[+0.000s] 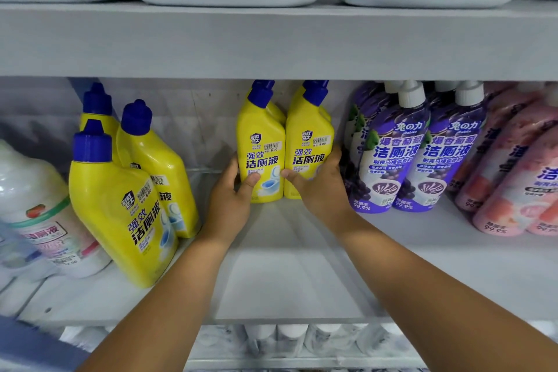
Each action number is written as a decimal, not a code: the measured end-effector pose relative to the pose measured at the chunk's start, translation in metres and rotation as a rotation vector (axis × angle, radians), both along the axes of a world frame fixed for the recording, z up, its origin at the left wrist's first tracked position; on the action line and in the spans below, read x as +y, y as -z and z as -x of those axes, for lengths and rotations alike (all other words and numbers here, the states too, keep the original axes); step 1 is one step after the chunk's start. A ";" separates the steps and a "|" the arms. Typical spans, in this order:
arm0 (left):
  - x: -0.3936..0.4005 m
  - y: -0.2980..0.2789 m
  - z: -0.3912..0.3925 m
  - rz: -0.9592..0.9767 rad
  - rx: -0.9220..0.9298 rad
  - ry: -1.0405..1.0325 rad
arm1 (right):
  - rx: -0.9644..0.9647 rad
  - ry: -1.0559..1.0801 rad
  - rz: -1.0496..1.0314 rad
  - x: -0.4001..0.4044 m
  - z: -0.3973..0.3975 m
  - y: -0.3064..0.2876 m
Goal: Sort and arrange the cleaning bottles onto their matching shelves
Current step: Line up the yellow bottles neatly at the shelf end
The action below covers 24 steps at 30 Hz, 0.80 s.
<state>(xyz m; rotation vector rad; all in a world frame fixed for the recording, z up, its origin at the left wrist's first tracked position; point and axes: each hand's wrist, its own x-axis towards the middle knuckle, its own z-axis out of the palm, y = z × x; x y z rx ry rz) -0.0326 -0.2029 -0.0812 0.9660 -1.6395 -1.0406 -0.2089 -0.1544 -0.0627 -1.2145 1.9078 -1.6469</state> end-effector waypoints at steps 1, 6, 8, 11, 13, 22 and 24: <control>0.000 0.001 0.000 -0.003 0.000 -0.007 | -0.011 -0.012 0.003 -0.001 0.001 0.003; -0.001 0.002 0.003 -0.015 0.008 -0.014 | -0.037 -0.001 0.020 0.002 0.004 0.010; -0.001 0.003 0.004 -0.030 0.020 -0.023 | -0.037 0.006 0.029 0.003 0.006 0.007; 0.001 0.003 0.003 -0.046 0.034 -0.027 | -0.047 0.022 0.018 0.005 0.008 -0.003; 0.006 -0.001 0.002 -0.061 0.026 -0.033 | -0.074 0.020 0.011 0.013 0.005 -0.010; 0.149 -0.044 -0.074 0.193 -0.070 -0.187 | -0.107 -0.048 0.179 0.071 -0.067 -0.042; 0.177 -0.054 -0.106 0.455 -0.107 -0.388 | -0.123 -0.249 0.105 0.060 -0.093 -0.049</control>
